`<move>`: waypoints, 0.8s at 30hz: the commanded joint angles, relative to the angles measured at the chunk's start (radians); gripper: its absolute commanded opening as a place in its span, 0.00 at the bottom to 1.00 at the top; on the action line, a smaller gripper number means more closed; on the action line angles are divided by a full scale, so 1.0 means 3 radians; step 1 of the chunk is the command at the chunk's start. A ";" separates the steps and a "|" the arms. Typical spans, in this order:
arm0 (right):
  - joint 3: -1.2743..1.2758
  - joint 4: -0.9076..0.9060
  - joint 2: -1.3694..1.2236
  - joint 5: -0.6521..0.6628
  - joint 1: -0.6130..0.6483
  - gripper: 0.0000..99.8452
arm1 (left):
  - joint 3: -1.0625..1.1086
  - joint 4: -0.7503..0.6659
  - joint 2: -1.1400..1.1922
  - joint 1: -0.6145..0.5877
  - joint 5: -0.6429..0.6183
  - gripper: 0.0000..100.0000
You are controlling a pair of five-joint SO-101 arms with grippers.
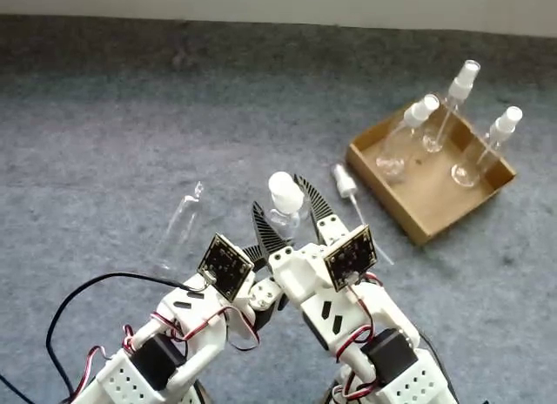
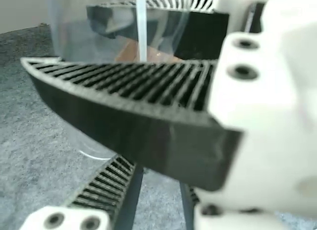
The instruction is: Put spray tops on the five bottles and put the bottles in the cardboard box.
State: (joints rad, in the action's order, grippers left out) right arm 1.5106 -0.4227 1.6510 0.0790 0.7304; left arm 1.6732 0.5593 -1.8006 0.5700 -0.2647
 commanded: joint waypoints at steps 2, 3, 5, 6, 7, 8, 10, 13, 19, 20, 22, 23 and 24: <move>0.0049 -0.0192 0.0008 -0.0010 0.0069 0.21 | 0.0069 -0.0225 -0.0049 -0.0667 -0.0020 0.04; 0.0049 -0.0192 0.0008 -0.0010 0.0069 0.21 | 0.0069 -0.0225 -0.0049 -0.0667 -0.0020 0.04; 0.0049 -0.0192 0.0008 0.0000 0.0059 0.21 | 0.0069 -0.0225 -0.0049 -0.0667 -0.0015 0.04; 0.0049 -0.0192 0.0008 0.0010 0.0054 0.21 | 0.0069 -0.0225 -0.0049 -0.0683 -0.0015 0.04; 0.0049 -0.0192 0.0008 0.0010 0.0049 0.21 | 0.0069 -0.0225 -0.0049 -0.0719 -0.0020 0.04; 0.0049 -0.0192 0.0008 0.0010 0.0049 0.21 | 0.0069 -0.0225 -0.0049 -0.0775 -0.0026 0.04; 0.0049 -0.0192 0.0008 0.0015 0.0049 0.21 | 0.0069 -0.0225 -0.0049 -0.0892 -0.0036 0.04; 0.0054 -0.0192 0.0008 0.0015 0.0049 0.21 | 0.0069 -0.0225 -0.0049 -0.0959 -0.0036 0.04; 0.0049 -0.0187 0.0008 0.0010 0.0028 0.21 | 0.0069 -0.0199 -0.0049 -0.0949 -0.0020 0.04; 0.0049 -0.0192 0.0008 0.0010 -0.0018 0.21 | 0.0069 -0.0169 -0.0049 -0.0959 -0.0020 0.04; 0.0049 -0.0192 0.0008 0.0010 -0.0176 0.21 | 0.0064 -0.0031 -0.0049 -0.0959 -0.0015 0.04; 0.0049 -0.0192 0.0008 0.0010 -0.0289 0.21 | 0.0059 0.0031 -0.0049 -0.0959 -0.0015 0.04; 0.0043 -0.0192 0.0008 0.0005 -0.0407 0.21 | 0.0049 0.0061 -0.0049 -0.0959 -0.0015 0.04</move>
State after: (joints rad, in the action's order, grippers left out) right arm 1.5275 -0.4411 1.6540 0.0821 0.6690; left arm 1.6717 0.5685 -1.8006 0.5163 -0.2647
